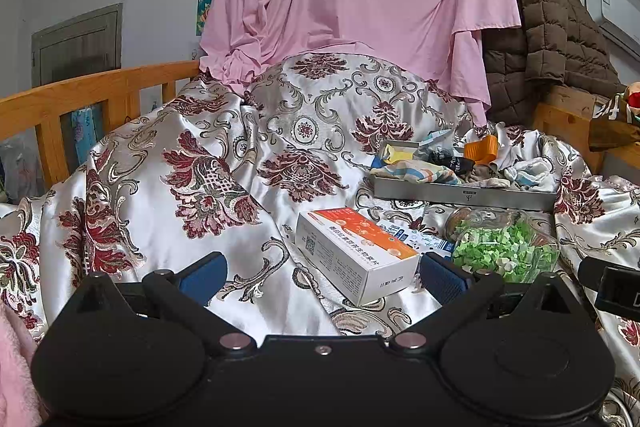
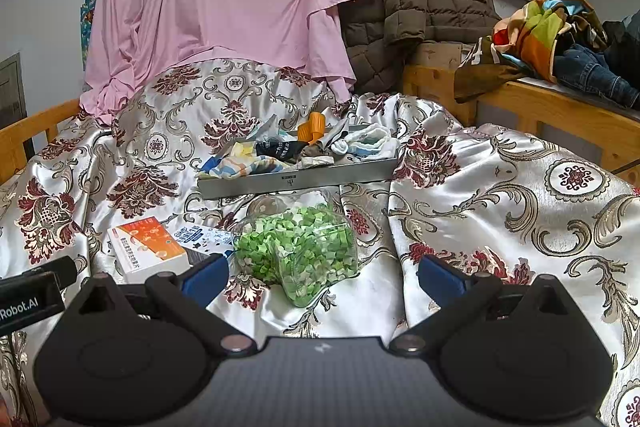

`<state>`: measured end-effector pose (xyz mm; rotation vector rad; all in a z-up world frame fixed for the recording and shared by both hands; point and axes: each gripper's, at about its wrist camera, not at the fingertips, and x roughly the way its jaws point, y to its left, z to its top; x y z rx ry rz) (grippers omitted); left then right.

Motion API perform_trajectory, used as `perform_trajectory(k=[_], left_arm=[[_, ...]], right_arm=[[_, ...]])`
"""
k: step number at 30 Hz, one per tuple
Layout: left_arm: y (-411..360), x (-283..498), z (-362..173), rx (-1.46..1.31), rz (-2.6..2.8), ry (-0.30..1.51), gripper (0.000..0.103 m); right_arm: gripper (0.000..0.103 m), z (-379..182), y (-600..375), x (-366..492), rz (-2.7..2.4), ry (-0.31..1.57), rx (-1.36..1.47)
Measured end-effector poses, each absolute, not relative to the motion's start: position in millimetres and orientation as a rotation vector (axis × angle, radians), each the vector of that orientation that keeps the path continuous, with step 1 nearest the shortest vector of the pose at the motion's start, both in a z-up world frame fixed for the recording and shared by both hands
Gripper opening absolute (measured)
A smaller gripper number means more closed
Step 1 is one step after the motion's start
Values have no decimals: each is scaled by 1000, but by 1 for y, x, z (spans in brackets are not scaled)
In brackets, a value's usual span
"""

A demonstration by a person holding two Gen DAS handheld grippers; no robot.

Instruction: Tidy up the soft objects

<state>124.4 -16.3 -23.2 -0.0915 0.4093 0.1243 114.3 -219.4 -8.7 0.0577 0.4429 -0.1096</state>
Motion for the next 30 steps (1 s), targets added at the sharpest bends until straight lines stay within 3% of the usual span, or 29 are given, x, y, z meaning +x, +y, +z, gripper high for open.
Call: perform_trajectory(k=[30], left_arm=[[-16, 124, -25, -90, 117, 419, 102]], right_arm=[[103, -8, -220, 114, -110, 445, 58]])
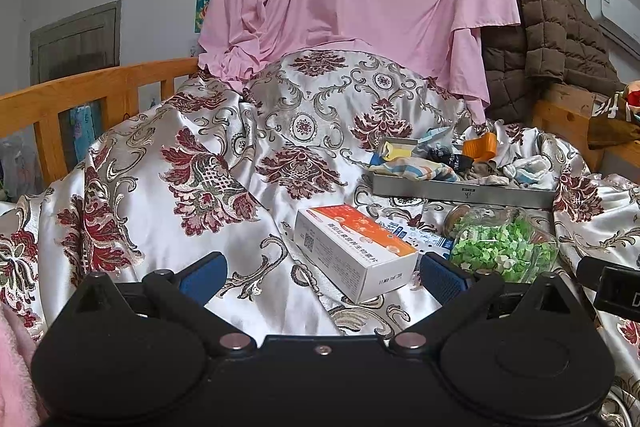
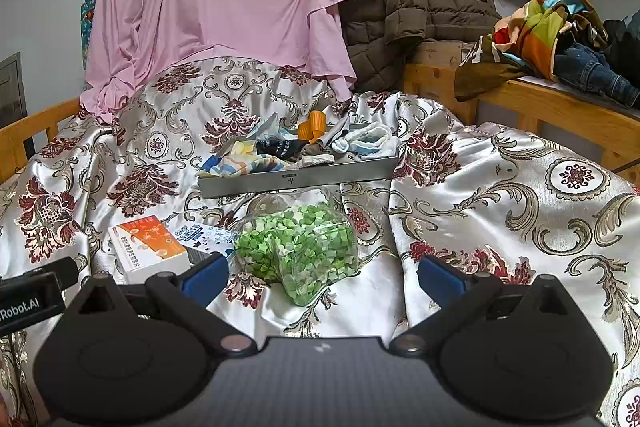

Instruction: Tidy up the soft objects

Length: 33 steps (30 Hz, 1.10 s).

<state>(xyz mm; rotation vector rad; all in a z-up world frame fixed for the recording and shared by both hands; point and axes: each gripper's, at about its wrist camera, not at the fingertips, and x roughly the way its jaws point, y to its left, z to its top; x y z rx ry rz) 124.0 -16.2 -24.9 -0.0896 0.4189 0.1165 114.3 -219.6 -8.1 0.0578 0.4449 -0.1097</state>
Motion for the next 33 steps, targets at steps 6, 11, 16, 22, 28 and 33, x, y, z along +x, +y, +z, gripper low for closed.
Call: perform_trajectory(k=[6, 11, 16, 22, 28, 33], left_arm=[[-16, 125, -24, -89, 116, 425, 102], [-16, 125, -24, -86, 114, 426, 102], [-17, 126, -23, -81, 109, 438, 102], [-16, 127, -24, -90, 82, 445, 102], [-16, 128, -25, -90, 88, 451, 102], [-14, 128, -25, -89, 91, 453, 102]], right_arm=[[103, -8, -220, 115, -109, 446, 58], [103, -8, -219, 114, -109, 446, 58], [103, -8, -219, 114, -110, 447, 57], [103, -9, -219, 113, -108, 449, 57], [103, -9, -218, 112, -110, 449, 57], [103, -9, -218, 113, -109, 450, 58]])
